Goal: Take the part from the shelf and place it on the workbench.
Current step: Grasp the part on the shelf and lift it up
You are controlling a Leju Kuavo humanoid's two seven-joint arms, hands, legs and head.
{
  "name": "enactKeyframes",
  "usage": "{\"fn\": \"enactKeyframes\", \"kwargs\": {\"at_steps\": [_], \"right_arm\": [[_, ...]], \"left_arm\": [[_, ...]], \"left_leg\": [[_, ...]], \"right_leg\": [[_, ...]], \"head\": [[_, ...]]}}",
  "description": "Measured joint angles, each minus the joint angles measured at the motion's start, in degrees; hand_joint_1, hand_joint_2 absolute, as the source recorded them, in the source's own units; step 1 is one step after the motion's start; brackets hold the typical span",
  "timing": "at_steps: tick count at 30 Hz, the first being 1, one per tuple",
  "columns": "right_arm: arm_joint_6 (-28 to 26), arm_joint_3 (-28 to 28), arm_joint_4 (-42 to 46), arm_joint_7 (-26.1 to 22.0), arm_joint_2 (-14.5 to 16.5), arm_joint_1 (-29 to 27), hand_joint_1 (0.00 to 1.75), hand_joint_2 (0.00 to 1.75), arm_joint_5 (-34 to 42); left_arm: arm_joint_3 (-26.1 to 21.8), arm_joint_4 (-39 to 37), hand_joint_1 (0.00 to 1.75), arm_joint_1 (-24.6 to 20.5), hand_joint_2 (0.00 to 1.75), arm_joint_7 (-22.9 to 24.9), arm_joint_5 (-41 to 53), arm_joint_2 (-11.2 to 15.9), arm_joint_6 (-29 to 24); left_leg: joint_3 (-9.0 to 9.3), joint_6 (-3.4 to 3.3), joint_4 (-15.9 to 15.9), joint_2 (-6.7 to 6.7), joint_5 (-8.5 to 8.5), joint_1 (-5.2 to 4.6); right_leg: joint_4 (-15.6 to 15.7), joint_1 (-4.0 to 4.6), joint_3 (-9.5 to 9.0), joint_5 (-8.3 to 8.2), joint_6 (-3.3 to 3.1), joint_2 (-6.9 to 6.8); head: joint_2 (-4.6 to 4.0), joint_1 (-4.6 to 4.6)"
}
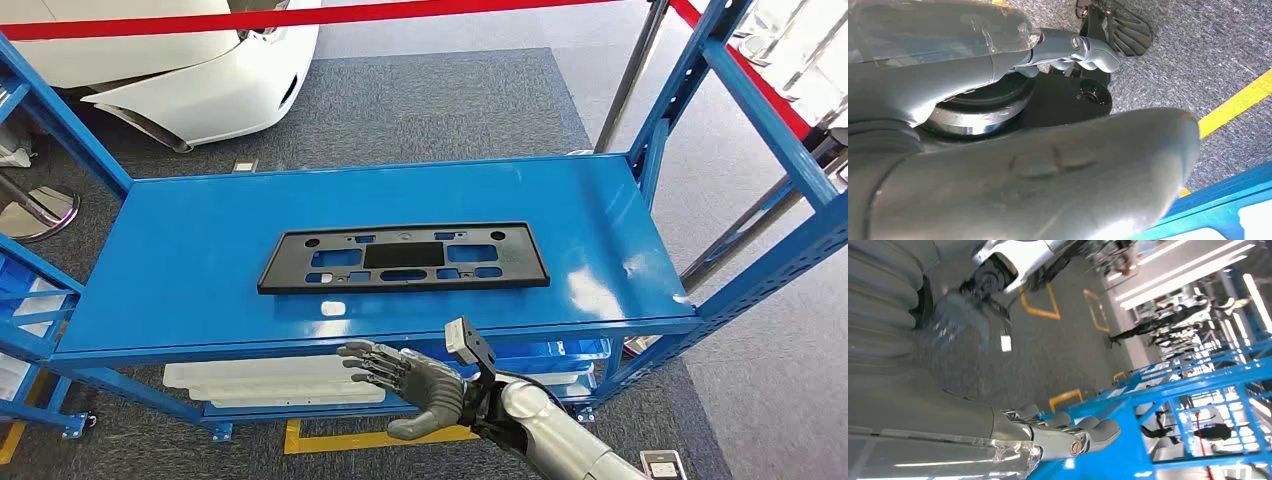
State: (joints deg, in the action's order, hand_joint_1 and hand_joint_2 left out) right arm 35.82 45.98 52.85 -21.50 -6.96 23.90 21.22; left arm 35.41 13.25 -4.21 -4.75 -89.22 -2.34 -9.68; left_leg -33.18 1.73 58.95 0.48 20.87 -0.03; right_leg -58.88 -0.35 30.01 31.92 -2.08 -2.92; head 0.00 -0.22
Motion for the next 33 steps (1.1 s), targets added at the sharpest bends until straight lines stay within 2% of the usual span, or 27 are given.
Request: {"fn": "enactKeyframes", "kwargs": {"at_steps": [5,11,14,18,21,23,27,30,33], "right_arm": [[-5.9,-0.5,7.7,1.6,-2.3,1.1,0.00,1.75,-2.7],[-7.9,-1.1,15.3,2.4,-4.8,2.0,0.00,1.75,-3.9],[-12.2,-2.0,20.1,4.1,-6.3,2.1,0.00,1.75,-7.7],[-21.8,-4.6,28.0,13.2,-8.4,2.1,0.00,1.75,-13.8],[-31.5,-6.1,32.5,20.6,-9.1,2.1,0.00,1.75,-22.8],[-36.1,-6.5,34.8,23.4,-9.3,2.0,0.00,1.75,-27.9],[-44.2,-6.7,36.9,29.5,-9.1,0.8,0.00,1.75,-38.8],[-47.9,-6.5,36.9,34.8,-8.3,-0.6,0.00,1.75,-48.4],[-51.0,-6.1,36.4,38.1,-7.4,-1.9,0.00,1.75,-57.2]], "left_arm": [[0.0,0.0,0.00,0.0,0.00,-0.3,-0.5,0.0,-0.5],[0.0,0.0,0.00,0.1,0.00,-0.4,-0.6,0.0,-0.6],[0.0,0.0,0.00,0.1,0.00,-0.5,-0.7,0.0,-1.1],[0.0,0.0,0.00,0.2,0.00,-1.0,-0.7,0.0,-2.2],[0.0,0.0,0.00,0.2,0.00,-1.0,-0.7,0.0,-2.7],[0.0,0.0,0.00,0.2,0.00,-1.0,-0.6,0.0,-2.8],[0.0,0.0,0.00,0.1,1.75,-0.1,0.0,-0.1,-3.1],[0.0,0.0,0.00,0.0,1.75,1.2,0.9,-0.1,-3.5],[0.0,0.0,0.00,-0.1,1.75,2.1,1.8,-0.1,-3.5]], "left_leg": [[0.00,0.00,0.0,0.00,0.00,0.00],[-0.01,-0.01,0.1,0.01,0.00,0.00],[-0.01,-0.01,0.1,0.01,0.00,0.00],[-0.01,-0.01,0.1,0.01,0.00,0.00],[-0.01,-0.01,0.1,0.01,0.00,0.00],[-0.01,-0.01,0.1,0.01,0.00,0.00],[-0.02,-0.02,0.1,0.00,0.01,0.00],[-0.05,-0.02,0.1,-0.01,0.01,0.00],[-0.06,-0.02,0.1,-0.02,0.01,0.00]], "right_leg": [[0.0,-0.01,0.00,-0.01,0.02,0.00],[0.0,-0.01,0.00,-0.02,0.04,0.01],[0.0,-0.01,0.00,-0.03,0.06,0.01],[0.0,-0.01,-0.01,-0.04,0.07,0.01],[0.0,0.00,-0.02,-0.05,0.08,0.02],[0.0,0.00,-0.02,-0.05,0.08,0.03],[0.0,0.01,-0.04,-0.04,0.08,0.00],[0.0,0.04,-0.03,-0.04,0.07,-0.02],[0.0,0.06,-0.03,-0.03,0.07,-0.04]], "head": [[0.00,-0.02],[0.00,0.01],[0.00,0.00],[0.00,0.02],[0.00,0.03],[0.00,0.03],[0.00,0.04],[0.00,0.04],[0.00,0.02]]}}
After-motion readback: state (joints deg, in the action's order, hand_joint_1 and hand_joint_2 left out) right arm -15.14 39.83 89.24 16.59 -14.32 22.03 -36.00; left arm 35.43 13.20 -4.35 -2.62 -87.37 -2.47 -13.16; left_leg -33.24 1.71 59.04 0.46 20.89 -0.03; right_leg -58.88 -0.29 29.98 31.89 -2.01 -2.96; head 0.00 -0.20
